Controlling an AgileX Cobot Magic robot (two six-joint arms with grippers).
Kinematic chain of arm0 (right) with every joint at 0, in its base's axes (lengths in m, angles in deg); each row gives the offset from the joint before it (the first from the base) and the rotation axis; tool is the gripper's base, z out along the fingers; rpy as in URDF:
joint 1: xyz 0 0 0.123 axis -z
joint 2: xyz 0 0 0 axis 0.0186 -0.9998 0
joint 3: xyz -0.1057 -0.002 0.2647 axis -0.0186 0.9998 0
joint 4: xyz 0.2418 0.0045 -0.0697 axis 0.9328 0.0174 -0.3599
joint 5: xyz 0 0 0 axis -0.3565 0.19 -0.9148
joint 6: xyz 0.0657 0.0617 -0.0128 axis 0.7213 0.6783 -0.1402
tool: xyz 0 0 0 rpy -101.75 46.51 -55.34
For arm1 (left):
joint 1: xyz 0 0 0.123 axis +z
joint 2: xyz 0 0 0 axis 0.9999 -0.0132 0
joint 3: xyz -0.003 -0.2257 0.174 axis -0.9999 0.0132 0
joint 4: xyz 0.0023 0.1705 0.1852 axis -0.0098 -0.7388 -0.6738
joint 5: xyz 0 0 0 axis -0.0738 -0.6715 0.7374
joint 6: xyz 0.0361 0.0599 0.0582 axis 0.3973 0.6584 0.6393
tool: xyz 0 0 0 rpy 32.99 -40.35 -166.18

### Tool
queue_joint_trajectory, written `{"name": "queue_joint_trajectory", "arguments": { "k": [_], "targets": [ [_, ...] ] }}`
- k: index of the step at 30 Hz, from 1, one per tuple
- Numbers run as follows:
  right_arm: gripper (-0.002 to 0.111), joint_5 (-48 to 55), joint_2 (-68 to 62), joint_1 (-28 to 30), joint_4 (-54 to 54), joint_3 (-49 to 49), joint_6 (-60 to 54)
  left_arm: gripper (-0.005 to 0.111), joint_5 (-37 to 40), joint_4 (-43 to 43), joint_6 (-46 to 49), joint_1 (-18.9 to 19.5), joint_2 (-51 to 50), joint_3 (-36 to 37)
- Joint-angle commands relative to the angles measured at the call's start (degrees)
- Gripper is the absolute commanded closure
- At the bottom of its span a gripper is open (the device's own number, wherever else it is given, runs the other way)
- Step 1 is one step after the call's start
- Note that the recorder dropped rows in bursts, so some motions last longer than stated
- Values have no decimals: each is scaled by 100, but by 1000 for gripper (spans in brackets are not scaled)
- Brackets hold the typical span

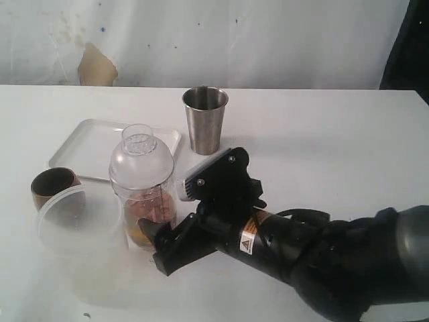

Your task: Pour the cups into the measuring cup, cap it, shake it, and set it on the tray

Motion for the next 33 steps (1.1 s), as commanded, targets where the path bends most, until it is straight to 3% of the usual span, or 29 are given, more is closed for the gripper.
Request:
{"name": "queue_joint_trajectory", "arguments": {
  "k": [1,6,25,27,29,33],
  "targets": [
    [11,-933,-527,25,-178,-52,240,107,-57,-14,12,12,35,31],
    [11,-1362,-935,25,-178,-237,269,107,-57,-14,12,12,35,31],
    [13,-1358,-2000,25,-178,-1389,313,107,-57,-14,12,12,35,31],
    [19,-1357,-2026,25,-178,-1413,313,107,-57,-14,12,12,35,31],
    [33,-1357,-2026,25,-178,-1413,313,107,-57,-14,12,12,35,31],
    [83,-1336,-1892,25,-178,-1394,189,107,-57,-14,12,12,35,31]
  ]
}}
